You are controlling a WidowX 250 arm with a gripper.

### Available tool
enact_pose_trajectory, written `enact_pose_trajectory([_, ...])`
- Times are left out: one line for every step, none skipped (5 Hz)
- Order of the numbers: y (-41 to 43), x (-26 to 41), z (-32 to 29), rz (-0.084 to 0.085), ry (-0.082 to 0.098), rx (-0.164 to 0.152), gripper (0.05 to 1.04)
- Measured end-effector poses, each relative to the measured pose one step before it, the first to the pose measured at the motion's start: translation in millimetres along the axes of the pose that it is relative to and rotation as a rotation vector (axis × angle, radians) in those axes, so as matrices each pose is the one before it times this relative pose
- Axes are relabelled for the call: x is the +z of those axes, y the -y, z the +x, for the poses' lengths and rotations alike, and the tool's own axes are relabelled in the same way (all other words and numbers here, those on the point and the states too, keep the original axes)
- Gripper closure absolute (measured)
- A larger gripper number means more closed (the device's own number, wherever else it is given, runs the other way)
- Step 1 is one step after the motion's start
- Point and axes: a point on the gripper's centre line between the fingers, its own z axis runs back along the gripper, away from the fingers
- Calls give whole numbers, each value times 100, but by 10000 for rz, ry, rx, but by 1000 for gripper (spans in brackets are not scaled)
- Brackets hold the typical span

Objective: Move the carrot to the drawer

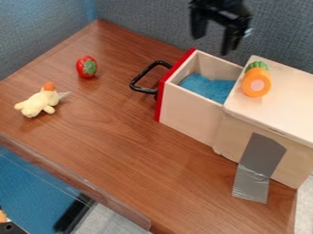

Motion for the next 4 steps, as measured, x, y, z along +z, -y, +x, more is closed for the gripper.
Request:
enact_pose_trajectory([2977, 435, 865, -203, 165, -316, 83])
enact_pose_trajectory([2649, -96, 321, -94, 1, -337, 83])
enact_pose_trajectory([906, -330, -210, 180, -156, -95, 83])
enact_pose_trajectory([-133, -215, -336, 126, -168, 136, 83])
